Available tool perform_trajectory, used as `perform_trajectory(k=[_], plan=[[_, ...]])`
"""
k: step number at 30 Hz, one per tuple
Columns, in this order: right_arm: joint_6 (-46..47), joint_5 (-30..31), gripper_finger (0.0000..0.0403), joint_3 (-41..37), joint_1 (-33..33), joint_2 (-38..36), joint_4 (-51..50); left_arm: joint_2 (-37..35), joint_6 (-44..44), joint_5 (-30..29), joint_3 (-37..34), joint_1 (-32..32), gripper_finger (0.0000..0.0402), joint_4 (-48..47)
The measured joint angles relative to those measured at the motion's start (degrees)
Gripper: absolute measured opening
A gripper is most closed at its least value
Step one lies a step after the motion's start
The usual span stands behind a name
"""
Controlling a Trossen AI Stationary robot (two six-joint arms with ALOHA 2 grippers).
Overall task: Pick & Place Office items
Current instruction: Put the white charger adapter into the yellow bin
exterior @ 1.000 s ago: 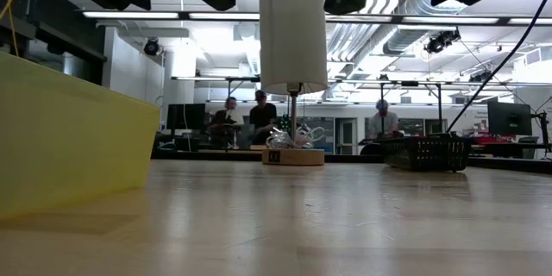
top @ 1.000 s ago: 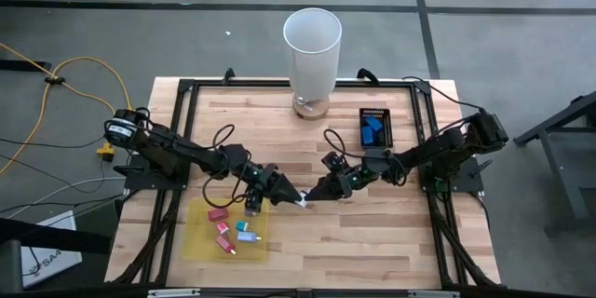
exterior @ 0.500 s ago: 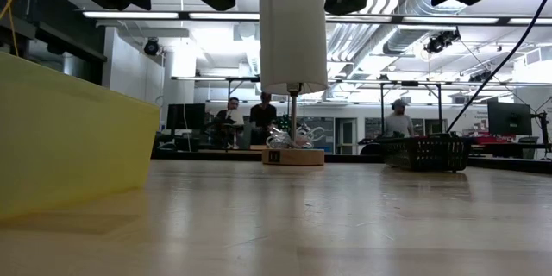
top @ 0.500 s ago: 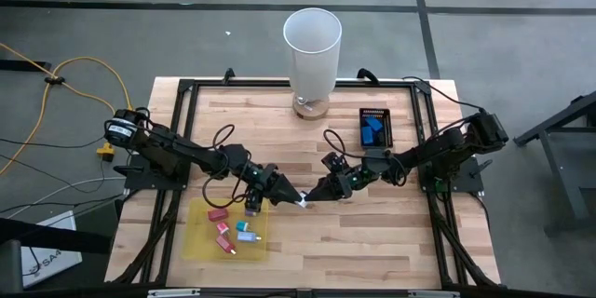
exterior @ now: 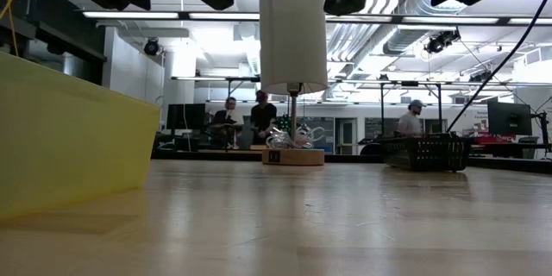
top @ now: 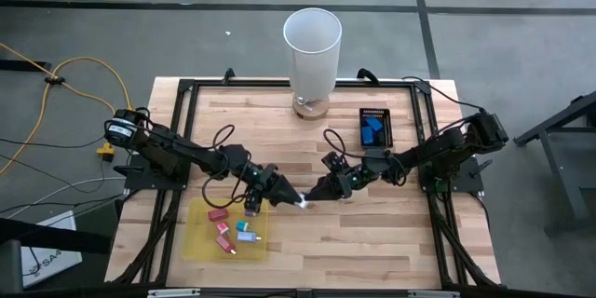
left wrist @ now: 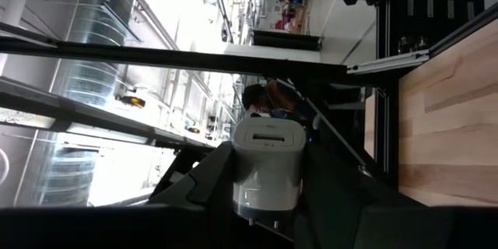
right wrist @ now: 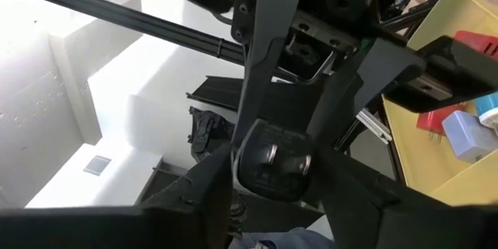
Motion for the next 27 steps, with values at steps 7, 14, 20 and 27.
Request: perform_trajectory(k=[7,14,20,27], plan=[[0.0,0.02,0.0166,0.02,0.0,0.0,-0.02,0.0,0.07,-0.02,0.0,-0.01,0.0126,-0.02],[0.05,-0.04,0.0169,0.02,0.0,0.0,-0.02,0.0,0.16,-0.39,0.0,-0.15,0.0126,0.0],[0.2,-0.49,0.0169,0.02,0.02,0.0,0.22,0.0,0.27,-0.44,0.0,-1.12,0.0126,0.02],[0.2,-0.64,0.0169,0.02,0.02,0.0,0.24,0.0,-3.55,-0.55,0.0,-1.41,0.0126,0.02]])
